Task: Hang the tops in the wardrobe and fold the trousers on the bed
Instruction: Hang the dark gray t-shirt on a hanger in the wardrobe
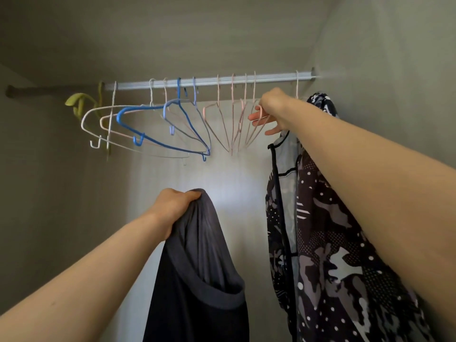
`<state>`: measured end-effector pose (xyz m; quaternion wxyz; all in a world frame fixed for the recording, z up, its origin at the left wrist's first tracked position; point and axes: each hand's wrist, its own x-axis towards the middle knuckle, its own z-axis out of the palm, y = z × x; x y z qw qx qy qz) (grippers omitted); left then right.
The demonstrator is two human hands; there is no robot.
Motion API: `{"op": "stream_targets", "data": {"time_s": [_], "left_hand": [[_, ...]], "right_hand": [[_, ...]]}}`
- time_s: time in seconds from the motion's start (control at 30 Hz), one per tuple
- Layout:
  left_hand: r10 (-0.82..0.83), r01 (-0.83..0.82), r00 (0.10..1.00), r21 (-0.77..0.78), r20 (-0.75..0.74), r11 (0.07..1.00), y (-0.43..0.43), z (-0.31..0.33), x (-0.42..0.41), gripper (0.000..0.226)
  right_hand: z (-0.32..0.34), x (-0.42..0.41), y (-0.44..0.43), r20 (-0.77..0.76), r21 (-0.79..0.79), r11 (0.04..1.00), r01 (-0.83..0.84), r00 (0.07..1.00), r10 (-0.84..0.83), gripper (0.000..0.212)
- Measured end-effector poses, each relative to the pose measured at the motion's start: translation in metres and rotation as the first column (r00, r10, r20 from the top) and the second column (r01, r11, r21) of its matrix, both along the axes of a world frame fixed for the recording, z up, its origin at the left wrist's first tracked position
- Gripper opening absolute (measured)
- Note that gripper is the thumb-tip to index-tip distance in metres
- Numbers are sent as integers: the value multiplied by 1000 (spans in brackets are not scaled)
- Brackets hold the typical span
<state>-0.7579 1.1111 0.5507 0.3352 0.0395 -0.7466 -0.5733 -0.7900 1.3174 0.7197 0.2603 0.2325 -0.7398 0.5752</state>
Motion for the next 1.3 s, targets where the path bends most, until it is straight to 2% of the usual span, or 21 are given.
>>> {"op": "stream_targets", "data": {"time_s": [0.17, 0.3, 0.37, 0.43, 0.53, 0.6, 0.67, 0.77, 0.87, 0.97, 1.13, 1.3], "left_hand": [[9, -9, 1000, -11, 8, 1000, -4, -1, -3, 38], [24, -24, 1000, -6, -11, 1000, -5, -4, -7, 39], [29, -29, 1000, -29, -1, 999, -6, -7, -9, 38], [27, -26, 1000, -55, 13, 998, -7, -11, -12, 44], [33, -32, 999, -109, 15, 994, -14, -15, -14, 45], [40, -39, 999, -148, 1, 988, -17, -16, -15, 39], [46, -47, 999, -151, -12, 987, -18, -17, -15, 43], [52, -55, 998, -167, -24, 984, -17, -18, -12, 31], [71, -75, 997, -214, -30, 974, -19, -21, -11, 29], [120, -119, 993, -277, -13, 954, -21, -26, -13, 32], [232, -215, 973, -367, 4, 905, -18, -39, -17, 48], [306, -272, 952, -403, 21, 874, -11, -60, -11, 49]], "right_hand": [[6, 4, 6, -53, -22, 999, 29, 998, -30, 42], [-4, 0, 11, -117, -68, 996, 56, 991, -64, 29], [-17, -5, 7, -150, -87, 993, 83, 984, -96, 22], [-32, -17, 5, -170, -106, 986, 132, 974, -149, 25], [-54, -30, 6, -195, -149, 979, 141, 966, -169, 11], [-67, -27, 7, -243, -178, 972, 151, 951, -192, 15], [-79, -21, 8, -281, -189, 970, 153, 938, -202, 21], [-97, -12, 7, -290, -236, 966, 102, 942, -171, 22], [-123, -2, 2, -307, -257, 966, 32, 945, -113, 18], [-155, 7, -1, -353, -248, 969, -12, 932, -79, 11], [-208, 24, -6, -385, -227, 971, -74, 923, -19, 13], [-241, 33, -11, -374, -180, 978, -107, 927, 33, 13]]}}
